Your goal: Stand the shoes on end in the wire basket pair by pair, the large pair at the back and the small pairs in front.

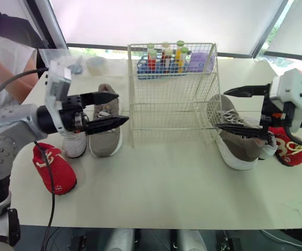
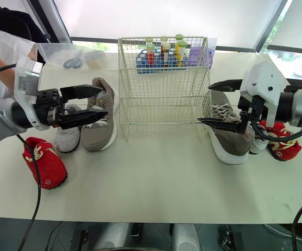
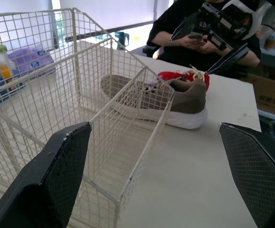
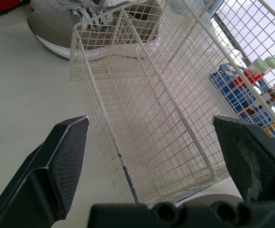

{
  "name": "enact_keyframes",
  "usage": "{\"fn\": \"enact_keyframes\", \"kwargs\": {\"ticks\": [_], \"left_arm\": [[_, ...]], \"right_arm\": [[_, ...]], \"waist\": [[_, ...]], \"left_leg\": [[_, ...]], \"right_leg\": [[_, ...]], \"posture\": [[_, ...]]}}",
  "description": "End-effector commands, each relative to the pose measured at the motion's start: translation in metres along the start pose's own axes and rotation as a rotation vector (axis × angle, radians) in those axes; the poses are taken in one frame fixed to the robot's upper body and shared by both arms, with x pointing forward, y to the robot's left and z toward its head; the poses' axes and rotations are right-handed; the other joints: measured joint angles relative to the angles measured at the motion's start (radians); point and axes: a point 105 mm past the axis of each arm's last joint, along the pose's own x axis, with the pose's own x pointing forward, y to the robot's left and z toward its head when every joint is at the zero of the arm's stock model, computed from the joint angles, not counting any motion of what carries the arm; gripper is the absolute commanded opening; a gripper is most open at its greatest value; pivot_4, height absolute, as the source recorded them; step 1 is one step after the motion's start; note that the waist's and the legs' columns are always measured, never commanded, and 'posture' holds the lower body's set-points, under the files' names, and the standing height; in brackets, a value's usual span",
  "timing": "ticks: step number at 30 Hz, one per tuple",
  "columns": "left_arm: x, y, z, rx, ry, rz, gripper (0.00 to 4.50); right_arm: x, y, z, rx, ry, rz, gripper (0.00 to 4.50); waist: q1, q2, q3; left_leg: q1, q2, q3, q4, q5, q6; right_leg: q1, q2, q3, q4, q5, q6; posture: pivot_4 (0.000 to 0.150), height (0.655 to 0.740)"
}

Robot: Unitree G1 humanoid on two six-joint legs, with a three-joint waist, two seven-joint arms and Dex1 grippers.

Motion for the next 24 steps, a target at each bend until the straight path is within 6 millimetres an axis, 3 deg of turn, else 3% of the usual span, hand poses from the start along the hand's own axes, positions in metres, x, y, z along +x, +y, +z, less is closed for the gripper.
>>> {"fn": "enact_keyframes", "kwargs": {"ticks": [1,18,24], "left_arm": [[-0.006,-0.006,0.01,0.03,-0.016,-0.012,4.4],[-0.003,-0.004,0.013,0.015,-0.044,-0.004,4.4],[0.002,-0.004,0.012,0.023,-0.051,-0.014,4.4]], "right_arm": [[-0.004,-0.004,0.011,-0.047,-0.022,-0.016,4.5],[0.019,0.001,0.005,-0.1,-0.015,0.076,4.5],[0.044,0.005,-0.019,-0.148,0.071,0.184,4.5]], "waist": [[0.0,0.0,0.0],[-0.002,0.0,0.0],[-0.002,0.0,0.0]], "left_leg": [[0.0,0.0,0.0,0.0,0.0,0.0],[0.0,0.0,0.0,0.0,0.0,0.0],[0.0,0.0,0.0,0.0,0.0,0.0]], "right_leg": [[0.0,0.0,0.0,0.0,0.0,0.0],[0.0,0.0,0.0,0.0,0.0,0.0],[0.0,0.0,0.0,0.0,0.0,0.0]], "posture": [[0.15,0.7347],[0.15,0.7347],[0.15,0.7347]]}}
